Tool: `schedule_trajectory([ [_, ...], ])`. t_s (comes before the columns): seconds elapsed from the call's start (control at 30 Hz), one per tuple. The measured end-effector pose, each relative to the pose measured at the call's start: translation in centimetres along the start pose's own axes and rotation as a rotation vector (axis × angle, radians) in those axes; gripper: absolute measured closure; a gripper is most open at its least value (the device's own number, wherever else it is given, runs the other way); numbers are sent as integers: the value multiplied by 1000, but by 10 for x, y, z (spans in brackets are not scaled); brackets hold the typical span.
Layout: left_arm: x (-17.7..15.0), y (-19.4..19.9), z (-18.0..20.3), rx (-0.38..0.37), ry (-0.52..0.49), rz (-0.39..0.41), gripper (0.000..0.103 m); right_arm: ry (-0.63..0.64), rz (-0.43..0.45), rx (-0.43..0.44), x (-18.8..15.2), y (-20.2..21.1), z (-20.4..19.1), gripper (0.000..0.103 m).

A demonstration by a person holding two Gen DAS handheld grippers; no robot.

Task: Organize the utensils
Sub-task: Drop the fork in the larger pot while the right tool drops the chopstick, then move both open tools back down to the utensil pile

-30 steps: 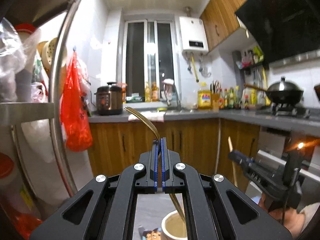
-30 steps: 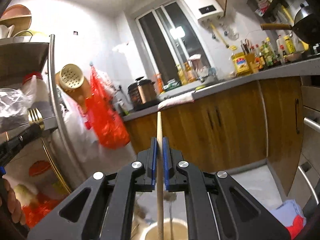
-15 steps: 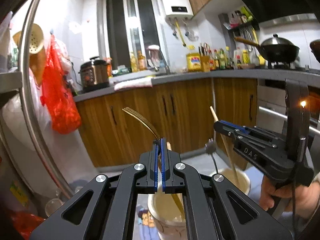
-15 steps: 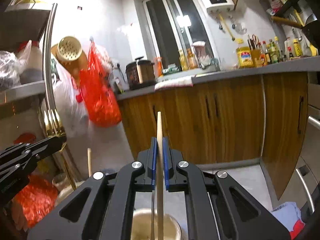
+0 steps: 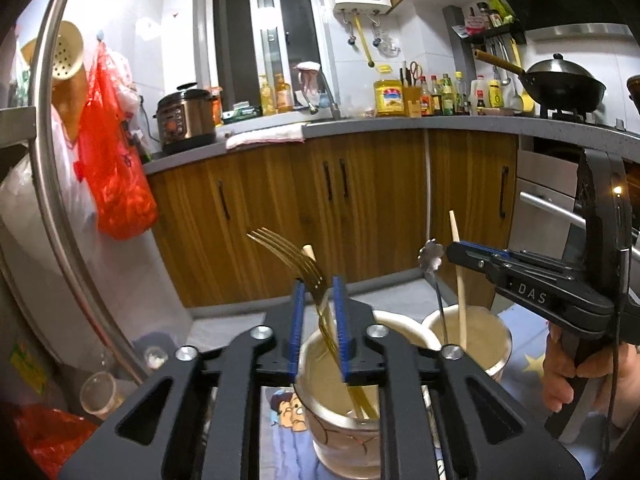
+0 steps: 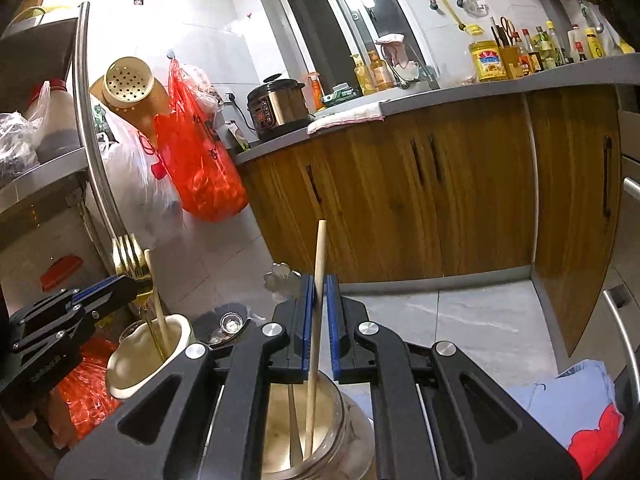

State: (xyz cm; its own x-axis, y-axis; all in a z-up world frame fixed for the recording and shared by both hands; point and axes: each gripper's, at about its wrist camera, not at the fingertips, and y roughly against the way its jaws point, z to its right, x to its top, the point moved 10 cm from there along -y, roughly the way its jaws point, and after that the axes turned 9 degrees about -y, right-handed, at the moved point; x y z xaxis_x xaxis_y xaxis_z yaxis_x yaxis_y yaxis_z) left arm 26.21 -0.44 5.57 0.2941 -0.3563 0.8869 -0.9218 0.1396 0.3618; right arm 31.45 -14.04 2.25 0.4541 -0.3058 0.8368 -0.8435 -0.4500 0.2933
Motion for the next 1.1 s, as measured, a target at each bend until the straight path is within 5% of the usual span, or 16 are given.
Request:
schedule_trajectory([
  [0.13,2,0,2,1,-7,2,75,-12,2,5,1,3,0,63],
  [0.37,8,19,-2,38,4,34,33,-64,10,0,3,27,3,40],
  [0.53,9,46,-4,48,28,47,24,-114,51,22,5,69,1,15],
  [0.83,-13,99,7,28,99,40,10,-136,112,6,-15,157,-5,5],
  [1.1,-73,121,19,24,190,-39,8,-69,174,-192,-64,197,13,5],
])
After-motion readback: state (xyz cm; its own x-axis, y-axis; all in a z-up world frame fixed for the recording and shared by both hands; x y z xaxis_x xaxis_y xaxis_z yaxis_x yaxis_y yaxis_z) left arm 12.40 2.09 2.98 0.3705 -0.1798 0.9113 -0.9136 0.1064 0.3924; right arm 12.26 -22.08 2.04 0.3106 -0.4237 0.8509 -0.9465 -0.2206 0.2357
